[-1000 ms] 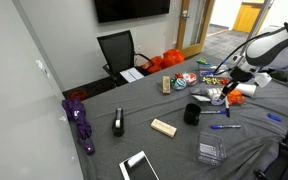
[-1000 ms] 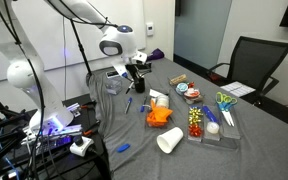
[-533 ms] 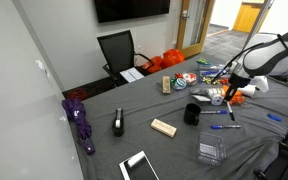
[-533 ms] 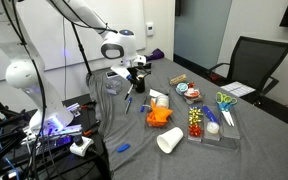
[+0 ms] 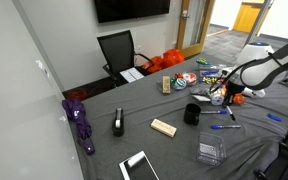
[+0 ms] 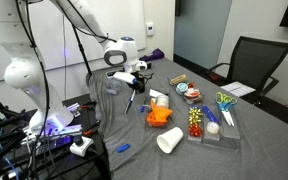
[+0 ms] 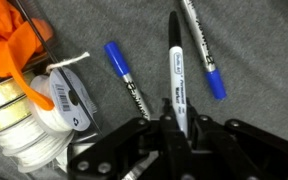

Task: Remove the marker from the cup

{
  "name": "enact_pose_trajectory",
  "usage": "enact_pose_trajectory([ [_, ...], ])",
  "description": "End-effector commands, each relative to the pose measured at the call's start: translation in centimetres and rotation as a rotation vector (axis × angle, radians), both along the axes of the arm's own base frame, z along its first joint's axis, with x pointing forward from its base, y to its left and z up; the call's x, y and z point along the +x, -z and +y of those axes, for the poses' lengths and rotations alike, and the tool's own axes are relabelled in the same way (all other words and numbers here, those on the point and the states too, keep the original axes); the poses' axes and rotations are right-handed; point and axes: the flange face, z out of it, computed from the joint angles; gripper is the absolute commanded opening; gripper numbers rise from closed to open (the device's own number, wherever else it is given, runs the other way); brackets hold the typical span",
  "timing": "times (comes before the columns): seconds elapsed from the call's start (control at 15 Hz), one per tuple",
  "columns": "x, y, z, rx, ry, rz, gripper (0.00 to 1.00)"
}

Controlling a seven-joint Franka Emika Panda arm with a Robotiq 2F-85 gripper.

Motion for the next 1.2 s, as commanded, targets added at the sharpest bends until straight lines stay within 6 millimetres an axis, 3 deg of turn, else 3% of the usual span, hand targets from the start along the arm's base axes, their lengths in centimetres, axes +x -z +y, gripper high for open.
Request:
enact_pose_trajectory([
  [0.0,0.5,2.1,-0.6,-0.052,-0.09,0.0,0.03],
  [0.47,0.3,4.4,-1.6,-0.157,-0.243,0.03,0.03],
  [0.53,0.4,4.5,-1.7,-0.165,-0.251,0.024,0.09],
  [0.6,0.4,4.8,-1.7,-0.166,-0.255,0.016,0.38],
  [0.73,0.1,5.4,-1.3,-0.13,-0.202,-0.006,0.44],
  [0.87,0.0,5.9,-0.9,-0.091,-0.126,-0.031,0.58],
  [0.93,-0.1,6.2,-0.7,-0.078,-0.094,-0.038,0.59],
  [1.0,0.0,6.3,-0.5,-0.065,-0.065,-0.042,0.73],
  [1.13,0.0,6.5,-0.3,-0.044,-0.019,-0.046,0.87],
])
